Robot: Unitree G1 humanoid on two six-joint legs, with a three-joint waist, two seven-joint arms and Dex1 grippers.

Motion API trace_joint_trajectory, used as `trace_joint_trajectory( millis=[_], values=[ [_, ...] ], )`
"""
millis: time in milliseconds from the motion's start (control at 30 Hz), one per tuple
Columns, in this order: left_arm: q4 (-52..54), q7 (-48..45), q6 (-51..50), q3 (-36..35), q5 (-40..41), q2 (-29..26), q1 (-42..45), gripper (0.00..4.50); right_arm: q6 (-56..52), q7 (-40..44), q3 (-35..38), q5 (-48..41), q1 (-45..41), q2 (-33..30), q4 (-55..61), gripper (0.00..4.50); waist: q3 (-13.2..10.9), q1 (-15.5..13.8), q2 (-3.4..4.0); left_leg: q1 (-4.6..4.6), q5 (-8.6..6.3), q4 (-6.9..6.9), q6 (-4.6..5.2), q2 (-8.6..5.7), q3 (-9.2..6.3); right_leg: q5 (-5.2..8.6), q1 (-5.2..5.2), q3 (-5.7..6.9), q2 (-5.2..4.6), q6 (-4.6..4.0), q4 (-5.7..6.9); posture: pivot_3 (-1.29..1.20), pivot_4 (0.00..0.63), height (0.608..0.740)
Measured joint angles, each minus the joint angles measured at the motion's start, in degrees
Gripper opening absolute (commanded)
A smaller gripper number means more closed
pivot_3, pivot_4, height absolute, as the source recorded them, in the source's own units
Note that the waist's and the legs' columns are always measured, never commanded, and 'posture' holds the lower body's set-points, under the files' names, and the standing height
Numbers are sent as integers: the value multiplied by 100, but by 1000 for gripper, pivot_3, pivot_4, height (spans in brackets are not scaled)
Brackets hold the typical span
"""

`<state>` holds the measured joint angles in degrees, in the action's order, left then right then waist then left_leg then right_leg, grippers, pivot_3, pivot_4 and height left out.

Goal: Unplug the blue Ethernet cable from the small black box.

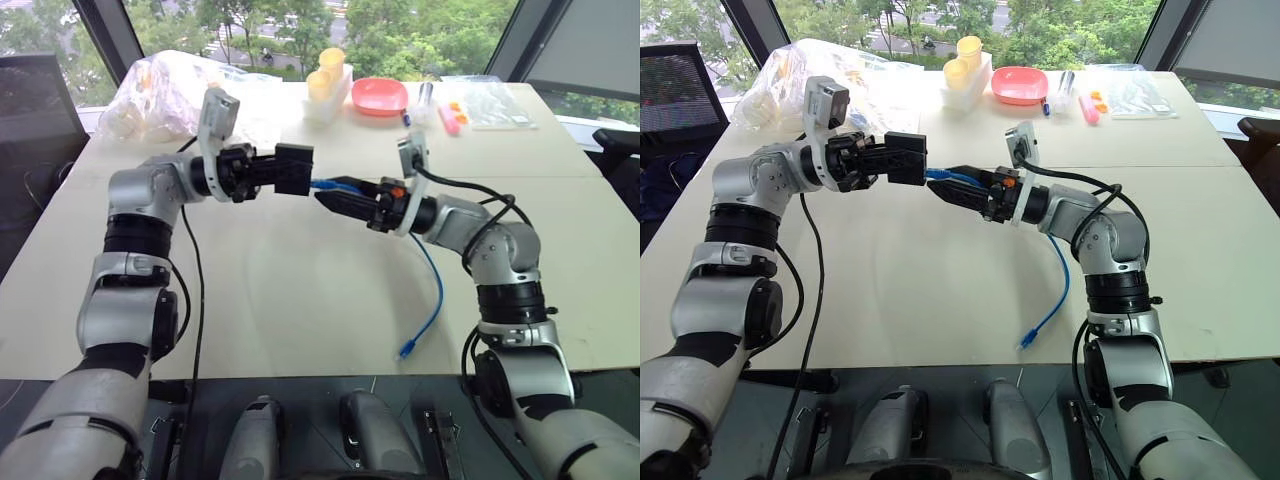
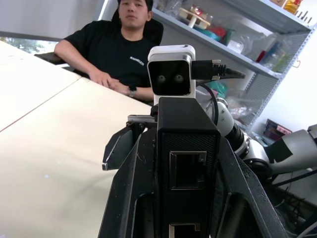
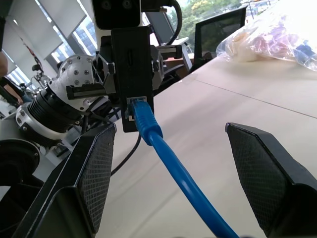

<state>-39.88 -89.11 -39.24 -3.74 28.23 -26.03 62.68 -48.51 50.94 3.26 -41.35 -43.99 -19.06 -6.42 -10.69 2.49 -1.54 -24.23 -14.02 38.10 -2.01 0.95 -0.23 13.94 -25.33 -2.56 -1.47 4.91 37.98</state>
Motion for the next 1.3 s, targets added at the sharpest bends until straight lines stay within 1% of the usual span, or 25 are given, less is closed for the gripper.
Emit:
trace_joint_trajectory(
  millis=[767, 867, 933, 1067, 1300],
  values=[
    [7, 17, 3, 1, 0, 18, -10, 541, 35, -168, 4, -47, -134, 110, -86, 3664, 0, 3, 0, 0, 0, 0, 0, 0, 0, 0, 0, 0, 0, 0, 0, 0, 150, 735],
    [6, 26, 4, 1, -1, 18, -10, 541, 51, -163, 4, -40, -134, 111, -139, 2856, 0, 2, 0, 0, 0, 0, 0, 0, 0, 0, 0, 0, 0, 0, 0, 0, 150, 735],
    [4, 87, 10, 0, -7, 13, -10, 541, 54, -94, -8, -60, -138, 127, -138, 1976, 0, 4, 0, 0, 0, 0, 0, 0, -1, 0, 0, 0, 0, 0, 0, 0, 150, 735],
    [-17, 147, 27, -28, -6, -32, -15, 541, 64, 13, -10, -96, -154, 160, -107, 68, 0, 4, 0, 0, 0, 0, 0, 0, 0, 0, 0, 0, 0, 0, 0, 0, 150, 735],
    [-26, 138, 25, -35, -4, -30, -14, 541, 113, 37, -33, -62, -154, 145, -107, 22, 0, 0, 0, -1, 0, 0, 0, 0, 0, 0, 0, 0, -1, 0, 0, 0, 150, 735]
  ],
)
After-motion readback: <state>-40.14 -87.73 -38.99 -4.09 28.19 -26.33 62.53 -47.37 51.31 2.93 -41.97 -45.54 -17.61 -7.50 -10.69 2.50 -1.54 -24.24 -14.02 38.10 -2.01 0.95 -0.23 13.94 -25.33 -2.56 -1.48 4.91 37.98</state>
